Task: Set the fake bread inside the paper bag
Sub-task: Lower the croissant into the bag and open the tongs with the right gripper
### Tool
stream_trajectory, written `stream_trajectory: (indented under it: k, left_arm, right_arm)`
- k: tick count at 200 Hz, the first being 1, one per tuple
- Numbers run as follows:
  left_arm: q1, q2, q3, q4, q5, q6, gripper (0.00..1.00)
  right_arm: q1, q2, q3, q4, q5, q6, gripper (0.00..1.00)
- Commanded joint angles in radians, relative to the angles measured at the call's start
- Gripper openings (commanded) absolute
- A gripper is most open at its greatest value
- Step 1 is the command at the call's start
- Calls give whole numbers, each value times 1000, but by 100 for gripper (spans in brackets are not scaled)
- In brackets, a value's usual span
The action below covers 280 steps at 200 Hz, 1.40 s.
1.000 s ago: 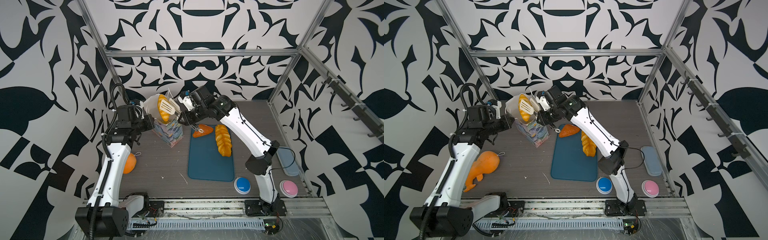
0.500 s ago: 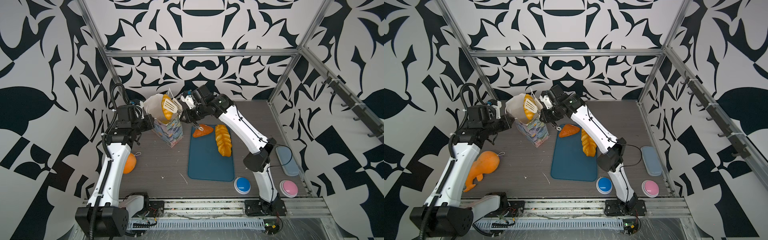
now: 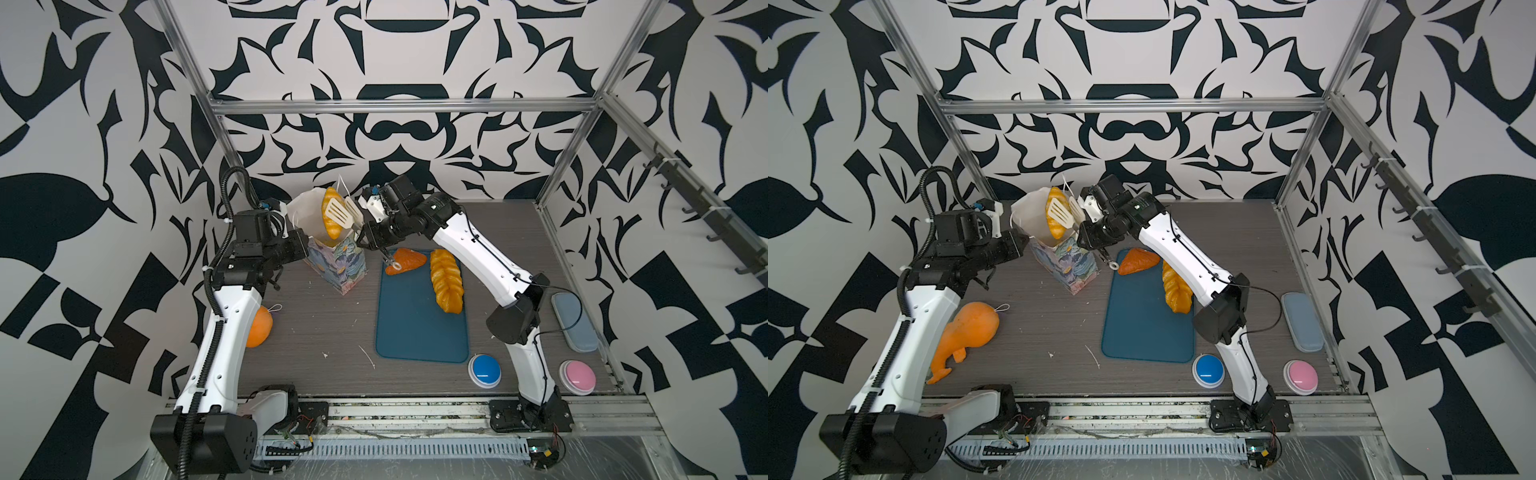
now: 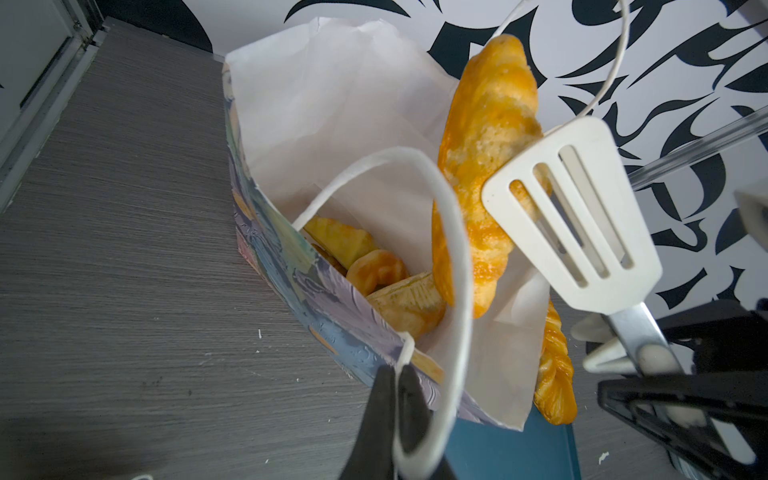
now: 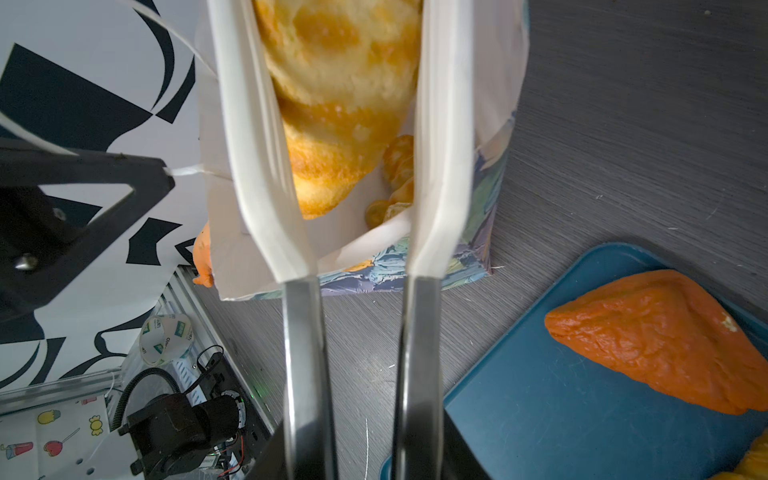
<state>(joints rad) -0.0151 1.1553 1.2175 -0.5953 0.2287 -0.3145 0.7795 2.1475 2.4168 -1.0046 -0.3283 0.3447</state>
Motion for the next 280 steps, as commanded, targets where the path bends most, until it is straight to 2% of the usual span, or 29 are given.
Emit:
stream_trajectory:
  k: [1, 169, 280]
  left_arm:
    - [4, 3, -6, -10, 6, -1, 0]
    - [5, 1, -7, -8, 16, -4, 0]
    - [4, 1, -7, -8, 12, -3, 0]
  right_arm:
    - [7, -75, 0, 40, -17, 11, 42]
    - [15, -83, 112, -34, 5, -12, 48]
    - [15, -74, 120, -29, 12, -20, 54]
